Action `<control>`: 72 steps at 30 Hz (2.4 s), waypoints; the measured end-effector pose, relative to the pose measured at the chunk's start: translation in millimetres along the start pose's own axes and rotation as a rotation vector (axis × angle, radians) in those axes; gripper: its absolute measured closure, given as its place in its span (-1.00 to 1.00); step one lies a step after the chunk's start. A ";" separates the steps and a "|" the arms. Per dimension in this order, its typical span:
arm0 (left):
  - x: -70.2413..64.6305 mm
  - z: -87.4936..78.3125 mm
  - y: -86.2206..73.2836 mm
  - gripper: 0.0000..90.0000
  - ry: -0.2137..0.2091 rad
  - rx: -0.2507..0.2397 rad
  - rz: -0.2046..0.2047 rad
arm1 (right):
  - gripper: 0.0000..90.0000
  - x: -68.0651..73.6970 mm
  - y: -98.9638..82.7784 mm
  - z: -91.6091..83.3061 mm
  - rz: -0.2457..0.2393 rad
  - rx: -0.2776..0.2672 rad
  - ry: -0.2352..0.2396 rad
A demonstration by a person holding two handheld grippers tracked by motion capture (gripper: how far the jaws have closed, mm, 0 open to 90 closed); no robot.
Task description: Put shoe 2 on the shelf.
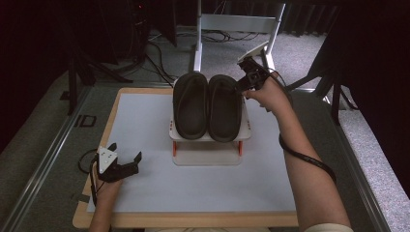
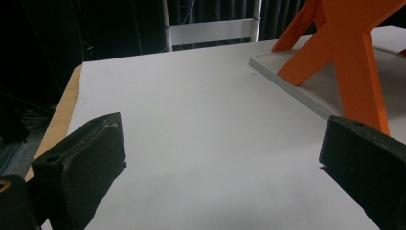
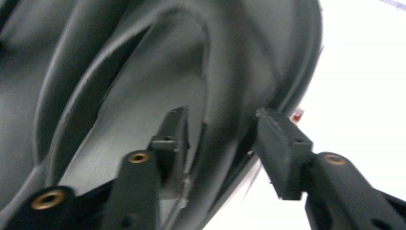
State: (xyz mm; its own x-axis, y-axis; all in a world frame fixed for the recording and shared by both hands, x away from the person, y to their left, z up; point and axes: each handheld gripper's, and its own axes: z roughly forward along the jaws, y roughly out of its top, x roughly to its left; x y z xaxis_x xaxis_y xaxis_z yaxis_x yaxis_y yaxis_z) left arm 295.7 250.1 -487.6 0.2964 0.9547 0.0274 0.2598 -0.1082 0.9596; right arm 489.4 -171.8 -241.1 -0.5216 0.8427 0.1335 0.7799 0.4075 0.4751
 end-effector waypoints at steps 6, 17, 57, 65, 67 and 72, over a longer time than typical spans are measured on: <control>-0.1 0.0 0.0 -0.96 0.000 0.000 0.000 | -0.28 -6.3 -7.1 -15.1 -0.026 -0.075 0.014; -0.2 -0.1 0.0 -0.96 0.000 0.000 0.000 | -0.65 -25.9 -36.3 -31.1 -0.085 -0.196 0.020; -0.6 -0.5 -0.2 -0.96 -0.001 -0.005 0.000 | -0.69 -105.5 -173.6 27.4 0.032 -0.457 -0.088; -0.8 -0.5 -0.2 -0.96 -0.002 -0.005 0.000 | -0.69 -112.9 -204.5 53.0 0.088 -0.469 -0.106; -0.8 -0.5 -0.2 -0.96 -0.002 -0.005 0.000 | -0.69 -114.2 -209.6 57.5 0.098 -0.471 -0.114; -0.7 -0.5 -0.2 -0.96 -0.002 -0.005 -0.001 | -0.69 -117.4 -221.7 67.5 0.107 -0.463 -0.141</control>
State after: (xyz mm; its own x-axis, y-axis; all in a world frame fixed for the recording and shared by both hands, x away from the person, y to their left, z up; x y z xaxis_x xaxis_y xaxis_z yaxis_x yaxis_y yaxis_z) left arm 295.0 249.6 -487.7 0.2984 0.9541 0.0258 0.2554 -0.1059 0.9610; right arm 401.1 -337.3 -420.7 -0.3701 0.9238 0.0984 0.5744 0.1444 0.8057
